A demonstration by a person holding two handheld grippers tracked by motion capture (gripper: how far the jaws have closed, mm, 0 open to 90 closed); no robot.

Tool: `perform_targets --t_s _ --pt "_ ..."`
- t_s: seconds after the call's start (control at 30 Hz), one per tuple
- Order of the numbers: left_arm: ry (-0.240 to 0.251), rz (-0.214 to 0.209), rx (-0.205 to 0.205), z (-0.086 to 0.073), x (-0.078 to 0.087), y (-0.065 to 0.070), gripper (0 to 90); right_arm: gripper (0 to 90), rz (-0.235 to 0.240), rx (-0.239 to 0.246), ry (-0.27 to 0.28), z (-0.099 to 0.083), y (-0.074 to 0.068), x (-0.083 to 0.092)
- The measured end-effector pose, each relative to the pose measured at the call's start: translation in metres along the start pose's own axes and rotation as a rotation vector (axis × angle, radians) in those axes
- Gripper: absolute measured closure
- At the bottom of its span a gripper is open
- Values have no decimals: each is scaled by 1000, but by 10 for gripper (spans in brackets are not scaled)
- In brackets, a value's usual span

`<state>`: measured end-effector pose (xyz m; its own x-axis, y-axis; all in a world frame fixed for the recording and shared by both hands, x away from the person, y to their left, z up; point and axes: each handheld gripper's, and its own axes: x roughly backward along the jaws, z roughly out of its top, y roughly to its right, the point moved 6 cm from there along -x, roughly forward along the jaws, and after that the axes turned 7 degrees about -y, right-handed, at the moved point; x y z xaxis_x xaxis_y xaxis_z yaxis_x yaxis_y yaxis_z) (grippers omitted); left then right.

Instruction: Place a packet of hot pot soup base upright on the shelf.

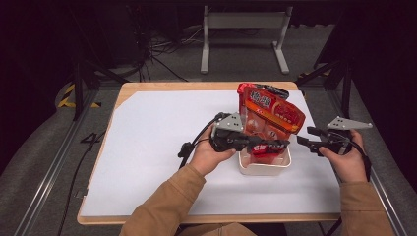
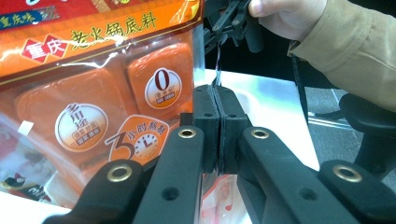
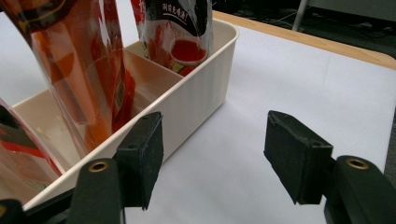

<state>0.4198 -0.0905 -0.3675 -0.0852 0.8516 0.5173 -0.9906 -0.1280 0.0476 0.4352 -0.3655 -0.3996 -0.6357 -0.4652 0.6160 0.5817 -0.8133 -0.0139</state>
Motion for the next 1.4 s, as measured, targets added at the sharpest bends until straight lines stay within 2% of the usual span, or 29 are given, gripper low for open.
perform_targets --t_s 0.13,0.27,0.47,0.57,0.67,0.77,0.87,1.0,1.07,1.1,1.2,1.37,1.4 --pt "-6 3 16 -2 1 -1 851 382 1 1 -1 0 0 0" --pt "-8 10 30 -4 2 -3 770 381 3 1 -1 0 0 -1" --pt "9 32 48 -3 8 -2 584 378 7 4 -4 1 -1 -3" --pt "22 59 62 -1 14 -2 466 376 11 -1 -2 2 -2 -4" --pt "31 71 57 2 21 0 444 375 11 -3 -2 2 -1 -4" --pt "25 92 72 2 31 0 418 374 9 1 -8 1 -1 -5" --pt "-4 137 92 -1 43 -1 402 374 11 1 -4 1 -2 -4" --pt "-6 192 117 -5 60 -3 388 372 11 -3 4 1 -3 -2" --pt "-3 201 119 -6 65 -3 386 371 10 -3 5 1 -3 -2" --pt "4 220 123 -8 76 -4 383 371 10 -3 6 1 -3 -1" --pt "10 232 124 -11 87 -4 373 368 9 1 8 1 -3 -2" --pt "17 282 130 -22 112 -5 360 365 14 -2 14 1 -4 -1" --pt "26 295 143 -25 119 -6 359 365 15 -1 15 1 -4 -1"
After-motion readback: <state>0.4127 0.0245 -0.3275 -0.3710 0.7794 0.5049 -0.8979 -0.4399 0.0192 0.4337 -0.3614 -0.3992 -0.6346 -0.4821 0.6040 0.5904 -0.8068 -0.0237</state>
